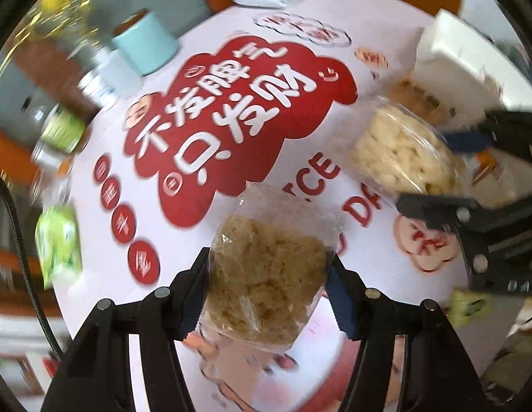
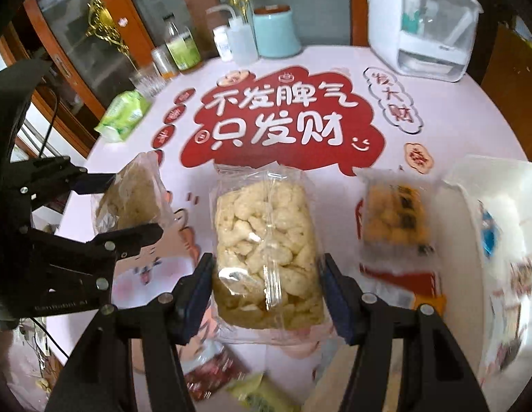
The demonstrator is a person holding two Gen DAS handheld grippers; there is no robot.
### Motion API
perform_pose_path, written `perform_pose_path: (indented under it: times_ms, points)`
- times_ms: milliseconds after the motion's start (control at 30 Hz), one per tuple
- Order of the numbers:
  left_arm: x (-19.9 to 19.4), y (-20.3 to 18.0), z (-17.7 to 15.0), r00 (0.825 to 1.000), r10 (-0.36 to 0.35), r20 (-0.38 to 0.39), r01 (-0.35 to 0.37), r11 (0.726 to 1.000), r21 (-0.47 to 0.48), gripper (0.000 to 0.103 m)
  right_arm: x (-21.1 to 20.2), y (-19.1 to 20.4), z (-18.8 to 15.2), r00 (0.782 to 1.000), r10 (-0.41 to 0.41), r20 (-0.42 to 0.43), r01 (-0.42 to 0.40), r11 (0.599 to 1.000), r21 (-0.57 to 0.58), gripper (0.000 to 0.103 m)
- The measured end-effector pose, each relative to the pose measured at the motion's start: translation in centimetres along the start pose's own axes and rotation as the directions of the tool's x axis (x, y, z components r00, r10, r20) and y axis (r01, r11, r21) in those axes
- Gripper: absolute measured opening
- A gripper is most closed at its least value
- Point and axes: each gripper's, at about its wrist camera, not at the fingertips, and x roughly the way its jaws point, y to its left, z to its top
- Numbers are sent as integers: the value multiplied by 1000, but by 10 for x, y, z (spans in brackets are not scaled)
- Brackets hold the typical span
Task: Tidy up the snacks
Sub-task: 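Grasp a clear puff bag with the left gripper while the right gripper grasps another, then carry both puff bags into the white tray and open both grippers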
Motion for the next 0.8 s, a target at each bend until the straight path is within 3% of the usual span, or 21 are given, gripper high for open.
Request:
perform_pose_path:
  times_ms: [200,433,633,800]
  points:
    - [-61,-21,-18,995,-56,87,64,993,-95,61,-62,-16,-25,997,2,76,-6,999,52,61]
    - [-120,-73,-23,981,-60,185,89,984,-152,61,-124,-76,-48,987,-13,161,0,997,80,61]
    - [-145,-133,5,970,-54,236,105,973,-207,61,-165,-145,-52,976,-43,213,27,997,78,61]
    - [-156,-188,48,961,-73,267,142,958,-248,61,-196,-207,-43,958,-104,267,79,991,106,61]
